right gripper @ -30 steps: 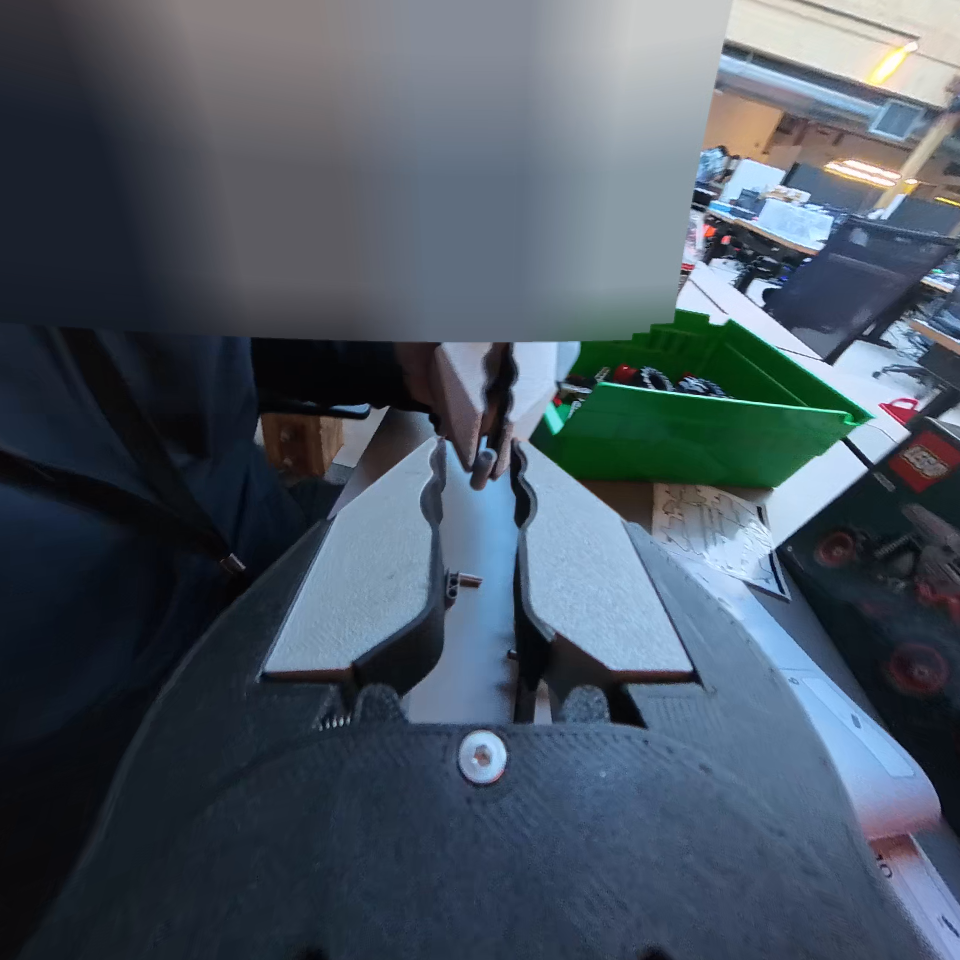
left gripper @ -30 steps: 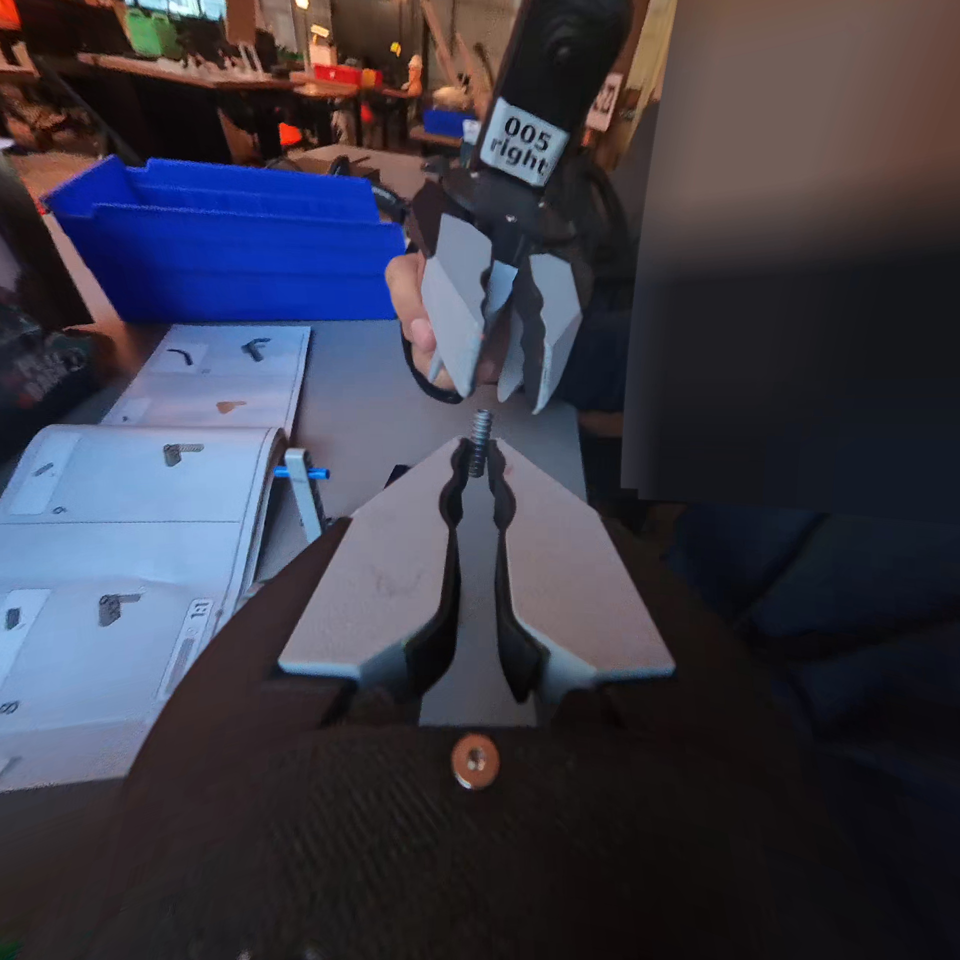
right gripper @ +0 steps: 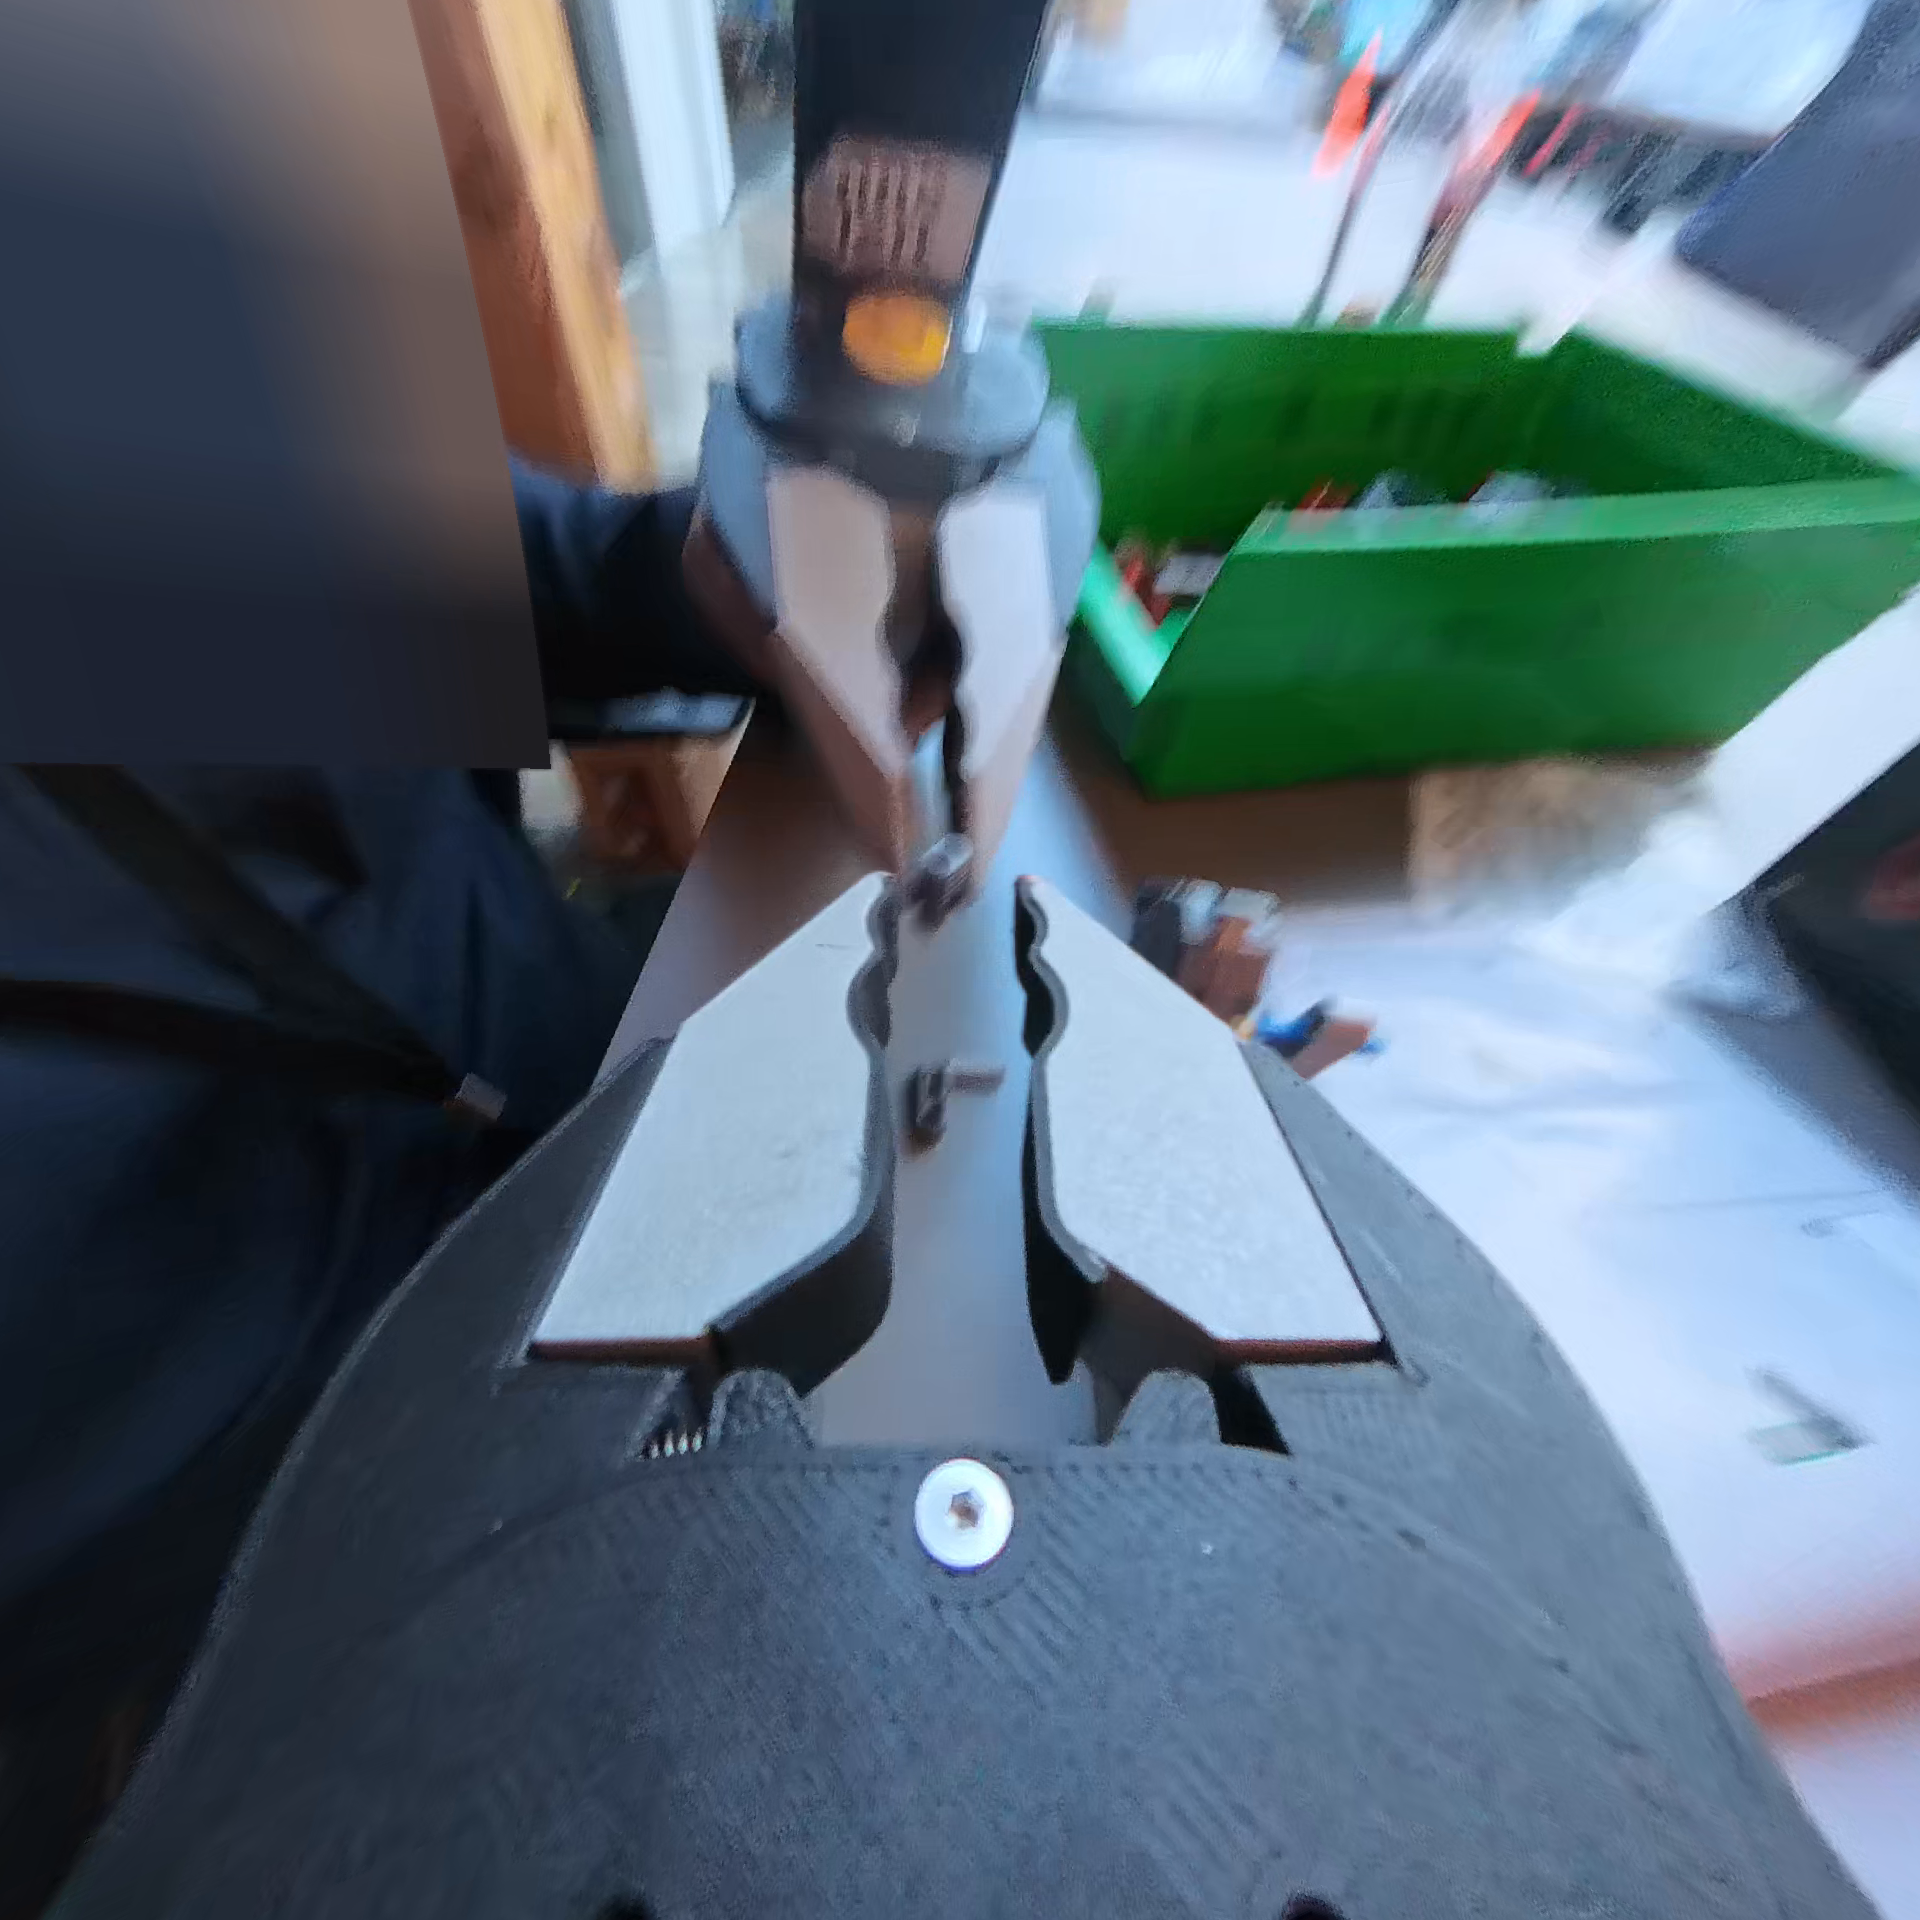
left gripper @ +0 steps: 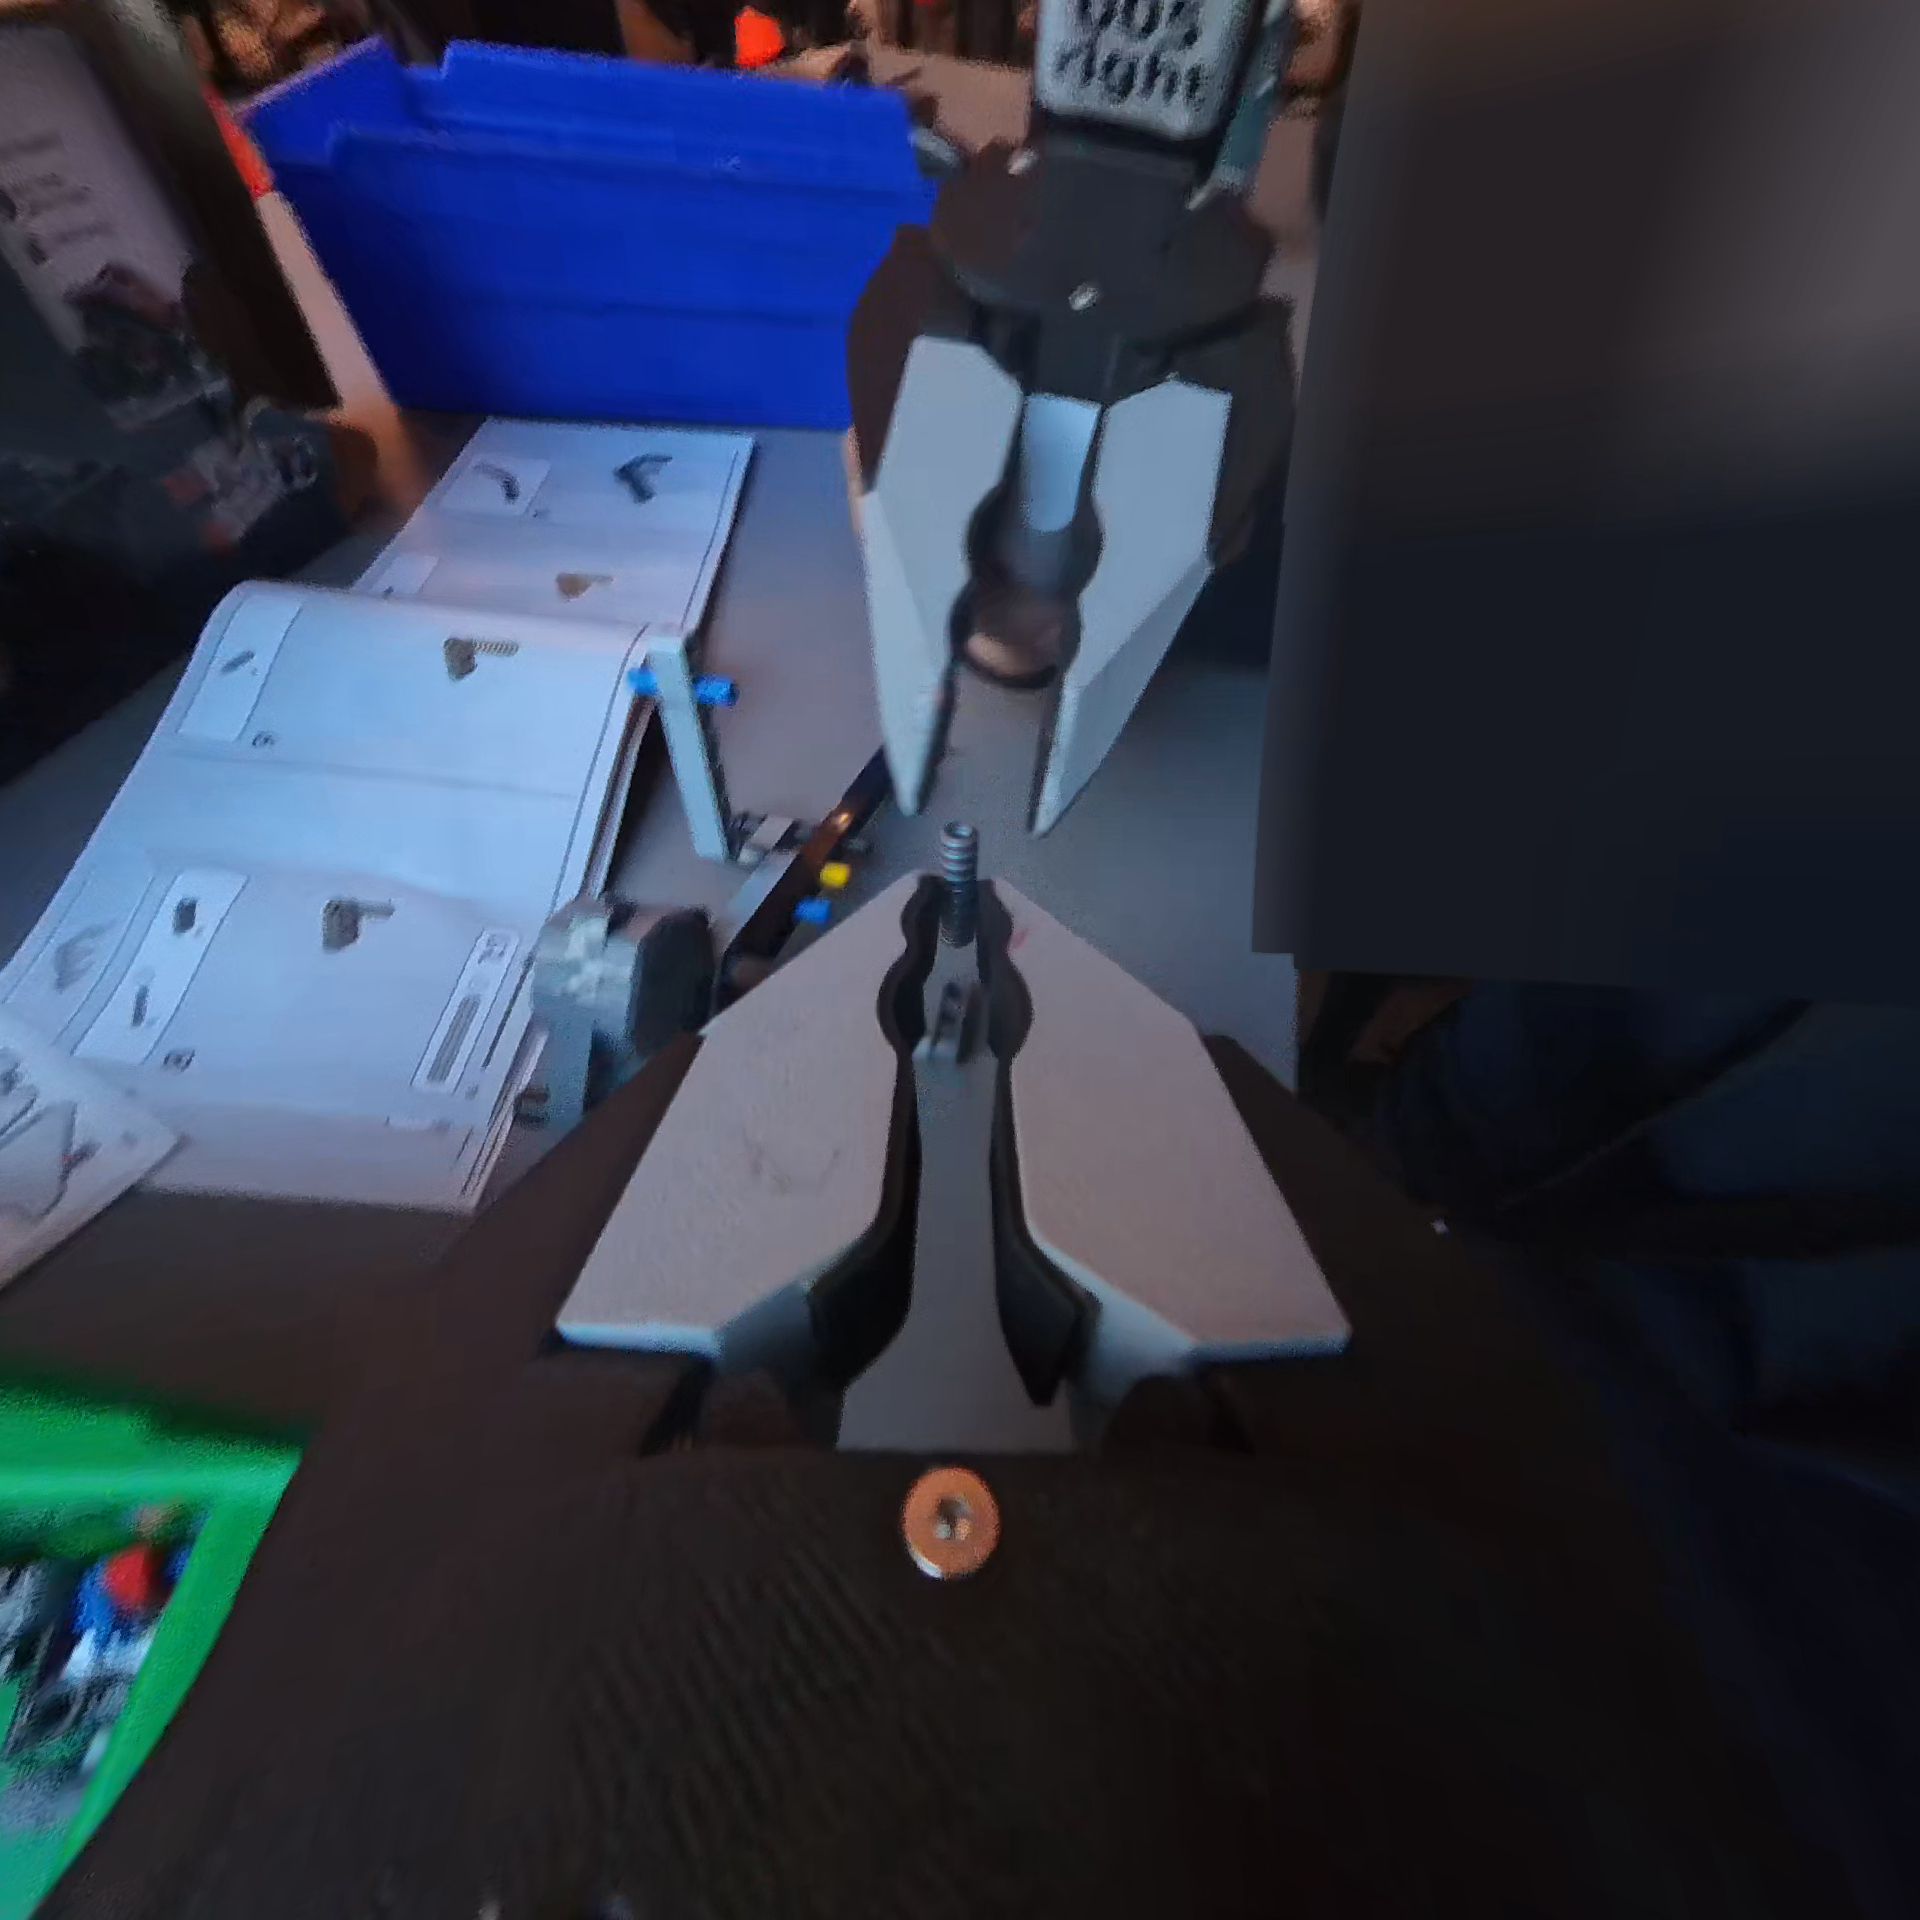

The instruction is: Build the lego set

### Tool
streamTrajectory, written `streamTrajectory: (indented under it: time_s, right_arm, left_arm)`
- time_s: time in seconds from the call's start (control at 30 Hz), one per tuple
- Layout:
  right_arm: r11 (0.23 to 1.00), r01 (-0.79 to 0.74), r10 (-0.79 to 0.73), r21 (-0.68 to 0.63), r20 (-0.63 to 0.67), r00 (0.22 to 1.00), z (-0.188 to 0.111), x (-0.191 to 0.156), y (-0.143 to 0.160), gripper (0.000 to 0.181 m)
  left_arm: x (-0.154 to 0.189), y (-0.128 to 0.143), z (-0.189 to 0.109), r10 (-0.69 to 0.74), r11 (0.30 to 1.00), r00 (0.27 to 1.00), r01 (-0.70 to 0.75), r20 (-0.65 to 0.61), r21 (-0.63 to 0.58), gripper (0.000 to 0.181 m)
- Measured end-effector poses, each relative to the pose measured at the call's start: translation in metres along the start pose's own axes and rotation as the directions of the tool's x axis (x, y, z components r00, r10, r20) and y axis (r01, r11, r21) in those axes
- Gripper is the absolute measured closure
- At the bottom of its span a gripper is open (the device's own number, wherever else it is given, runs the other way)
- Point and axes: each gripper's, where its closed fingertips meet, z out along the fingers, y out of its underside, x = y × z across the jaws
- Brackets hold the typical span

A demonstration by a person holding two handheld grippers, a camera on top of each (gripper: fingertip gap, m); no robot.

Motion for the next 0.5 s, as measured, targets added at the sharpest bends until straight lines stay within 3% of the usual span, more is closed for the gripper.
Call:
streamTrajectory:
  time_s: [0.03,0.17,0.27,0.5]
  right_arm:
    - [0.999,-0.013,0.013,-0.052,0.015,1.0,0.004,-0.002,0.009,0.164]
    - [0.973,-0.055,0.067,-0.226,0.05,0.996,0.019,-0.008,0.044,0.155]
    - [0.95,-0.074,0.084,-0.302,0.019,0.996,0.022,-0.003,0.059,0.162]
    - [0.922,-0.073,0.077,-0.381,-0.004,0.997,0.026,-0.001,0.072,0.175]
  left_arm:
    - [-0.005,0.007,-0.003,0.007,1.0,0.999,-0.006,0.038,-0.02,0.176]
    - [-0.011,0.015,-0.012,0.066,0.998,0.991,-0.063,0.117,-0.032,0.176]
    - [-0.01,0.019,-0.013,0.144,0.989,0.979,-0.136,0.143,-0.064,0.176]
    - [-0.016,0.03,-0.01,0.372,0.924,0.905,-0.341,0.204,-0.173,0.176]
